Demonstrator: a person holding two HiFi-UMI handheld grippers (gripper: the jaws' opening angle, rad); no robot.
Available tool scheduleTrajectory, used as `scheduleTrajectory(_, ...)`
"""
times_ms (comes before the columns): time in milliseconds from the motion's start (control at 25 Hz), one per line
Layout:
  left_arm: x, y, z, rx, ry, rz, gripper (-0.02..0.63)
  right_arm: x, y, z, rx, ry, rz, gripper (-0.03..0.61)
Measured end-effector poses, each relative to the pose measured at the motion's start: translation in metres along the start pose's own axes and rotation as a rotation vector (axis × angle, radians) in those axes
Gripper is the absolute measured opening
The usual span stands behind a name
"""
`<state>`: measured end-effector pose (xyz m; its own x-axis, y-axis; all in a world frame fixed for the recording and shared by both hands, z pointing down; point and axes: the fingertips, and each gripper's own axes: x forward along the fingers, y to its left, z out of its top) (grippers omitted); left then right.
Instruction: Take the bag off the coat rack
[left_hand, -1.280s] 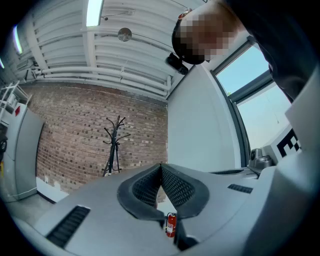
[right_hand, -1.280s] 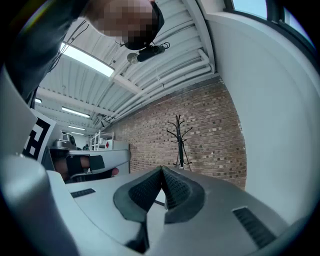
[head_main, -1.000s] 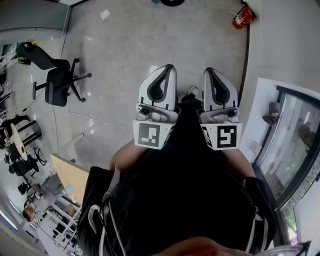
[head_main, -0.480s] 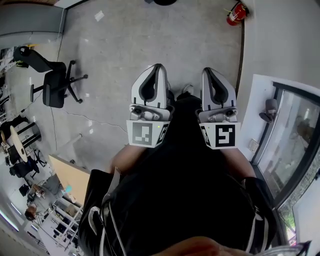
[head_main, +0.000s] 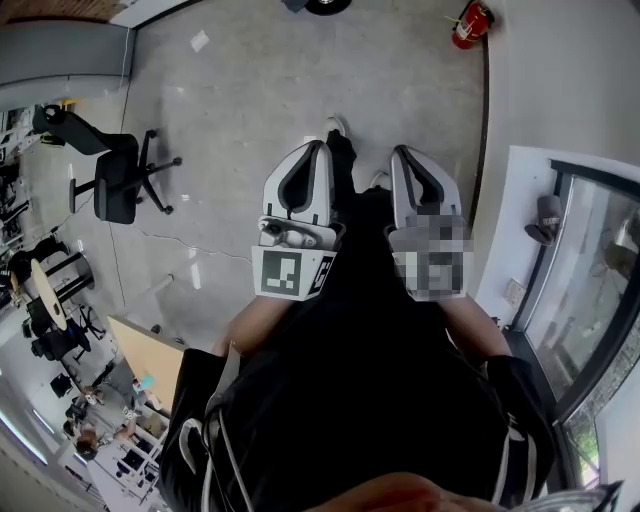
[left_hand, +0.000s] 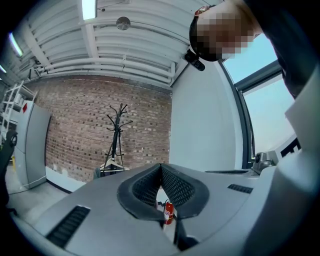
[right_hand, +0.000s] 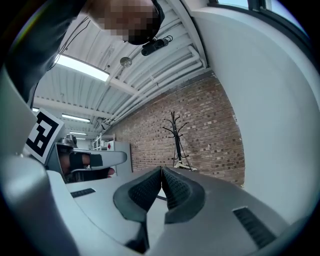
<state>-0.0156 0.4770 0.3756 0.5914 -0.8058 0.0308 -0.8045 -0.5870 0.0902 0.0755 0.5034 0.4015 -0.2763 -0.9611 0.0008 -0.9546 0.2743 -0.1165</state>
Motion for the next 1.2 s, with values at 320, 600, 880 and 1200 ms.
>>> scheduleTrajectory(320, 0.012, -0.02, 0.012, 0.013, -0.061, -0.051, 0.018, -0.011, -0.028, 0.008, -0.065, -0.011, -0.065, 0.02)
scheduleTrajectory(600, 0.018, -0.022, 0.023, 0.028, -0.096, -0.049, 0.018, -0.007, -0.032, 0.018, -0.058, -0.048, -0.052, 0.02)
scheduleTrajectory(880, 0.018, -0.018, 0.019, 0.034, -0.089, -0.053, 0.018, -0.003, -0.037, 0.002, -0.014, -0.006, -0.044, 0.02)
scheduleTrajectory(1200, 0.022, -0.009, 0.012, 0.014, -0.127, -0.033, 0.018, 0.008, -0.043, 0.001, -0.034, -0.017, -0.025, 0.02)
